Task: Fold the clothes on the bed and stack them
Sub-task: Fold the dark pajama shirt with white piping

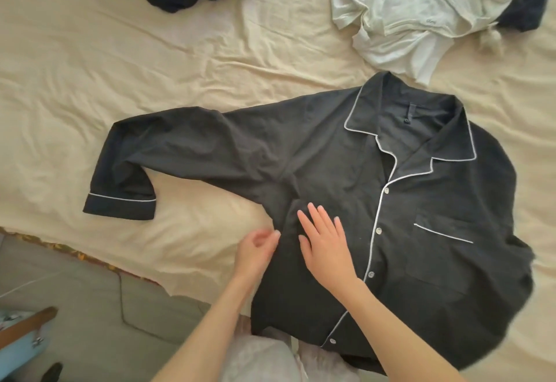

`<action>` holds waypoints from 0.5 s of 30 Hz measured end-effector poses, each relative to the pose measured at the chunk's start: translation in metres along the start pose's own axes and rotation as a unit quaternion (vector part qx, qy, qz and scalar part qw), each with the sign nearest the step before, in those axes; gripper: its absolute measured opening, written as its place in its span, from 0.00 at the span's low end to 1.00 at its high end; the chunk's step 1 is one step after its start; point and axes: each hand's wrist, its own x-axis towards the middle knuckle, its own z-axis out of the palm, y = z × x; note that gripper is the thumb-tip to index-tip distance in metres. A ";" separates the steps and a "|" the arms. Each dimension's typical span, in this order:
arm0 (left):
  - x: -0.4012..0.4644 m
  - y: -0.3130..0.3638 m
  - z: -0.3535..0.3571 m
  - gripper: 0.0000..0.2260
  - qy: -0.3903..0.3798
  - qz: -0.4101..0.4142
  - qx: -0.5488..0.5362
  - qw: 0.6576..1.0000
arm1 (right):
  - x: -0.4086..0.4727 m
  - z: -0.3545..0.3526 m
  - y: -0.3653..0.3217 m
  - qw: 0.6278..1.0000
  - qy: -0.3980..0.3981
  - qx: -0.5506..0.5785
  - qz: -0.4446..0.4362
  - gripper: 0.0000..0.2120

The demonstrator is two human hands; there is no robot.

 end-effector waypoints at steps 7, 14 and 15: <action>-0.035 -0.052 0.012 0.08 0.073 0.090 0.138 0.984 | -0.069 -0.006 0.083 0.999 0.006 -0.029 0.037 0.24; -0.078 -0.087 0.010 0.08 0.059 0.037 0.134 0.989 | -0.122 -0.002 0.144 0.996 -0.081 -0.042 0.006 0.25; -0.087 -0.095 0.018 0.14 0.030 0.038 0.188 0.981 | -0.125 -0.003 0.146 0.996 -0.080 -0.038 0.003 0.24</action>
